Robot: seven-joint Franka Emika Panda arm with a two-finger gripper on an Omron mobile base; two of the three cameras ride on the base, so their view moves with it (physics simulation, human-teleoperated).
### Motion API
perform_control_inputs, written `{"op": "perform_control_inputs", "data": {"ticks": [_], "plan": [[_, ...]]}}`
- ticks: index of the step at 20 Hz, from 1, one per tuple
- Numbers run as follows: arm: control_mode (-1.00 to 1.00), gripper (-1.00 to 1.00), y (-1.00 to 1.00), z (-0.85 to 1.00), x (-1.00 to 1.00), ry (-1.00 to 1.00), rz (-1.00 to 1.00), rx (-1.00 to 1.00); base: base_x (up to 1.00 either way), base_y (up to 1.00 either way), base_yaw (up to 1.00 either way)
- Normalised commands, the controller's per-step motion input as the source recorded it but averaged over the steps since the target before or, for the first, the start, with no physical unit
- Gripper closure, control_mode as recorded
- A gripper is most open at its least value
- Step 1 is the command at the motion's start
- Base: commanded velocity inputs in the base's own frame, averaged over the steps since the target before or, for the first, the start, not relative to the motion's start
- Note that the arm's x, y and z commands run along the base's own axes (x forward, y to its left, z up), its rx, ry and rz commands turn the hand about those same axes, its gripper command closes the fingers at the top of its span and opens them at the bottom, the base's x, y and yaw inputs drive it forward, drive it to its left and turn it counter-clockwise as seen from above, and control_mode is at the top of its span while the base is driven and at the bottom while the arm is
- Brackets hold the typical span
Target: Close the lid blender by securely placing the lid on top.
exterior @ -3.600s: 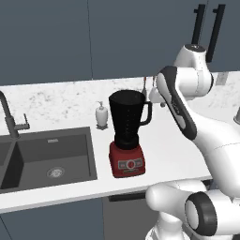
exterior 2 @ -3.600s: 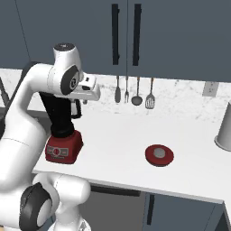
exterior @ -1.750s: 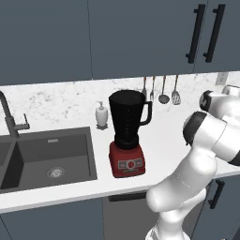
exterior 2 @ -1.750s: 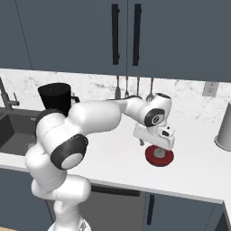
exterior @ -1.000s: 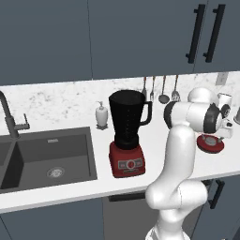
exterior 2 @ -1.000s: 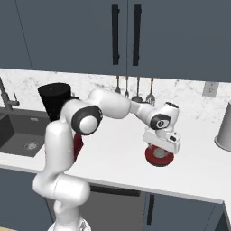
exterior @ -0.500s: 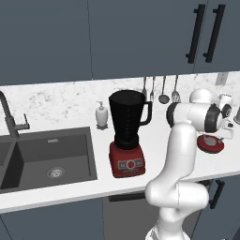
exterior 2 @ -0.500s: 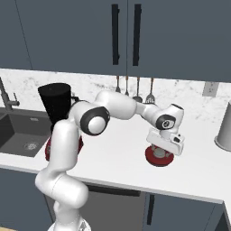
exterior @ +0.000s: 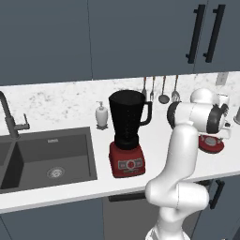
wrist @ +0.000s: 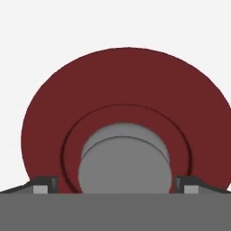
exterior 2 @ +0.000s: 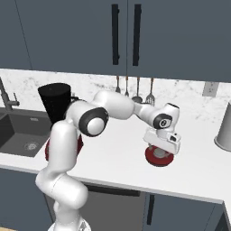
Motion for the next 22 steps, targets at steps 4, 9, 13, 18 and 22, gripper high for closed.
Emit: {"op": "perform_control_inputs", "data": {"ticks": [4, 9, 13, 18, 22], "plan": [[-1.0, -1.0, 0.39, -0.78, -0.34, 0.0, -0.01, -0.02, 0.0, 0.0, 0.0], [-1.0, 1.0, 0.46, -0.99, -0.43, 0.0, -0.01, -0.05, 0.0, 0.0, 0.0], [-1.0, 1.0, 0.45, -0.92, -0.06, 0.0, 0.0, -0.01, 0.0, 0.0, 0.0], [-1.0, 1.0, 0.08, -0.44, -0.06, 0.01, 0.0, 0.01, 0.0, 0.0, 0.0], [-1.0, 1.0, -0.34, -0.17, -0.27, 0.0, 0.0, 0.07, 0.0, 0.0, 0.0]]}}
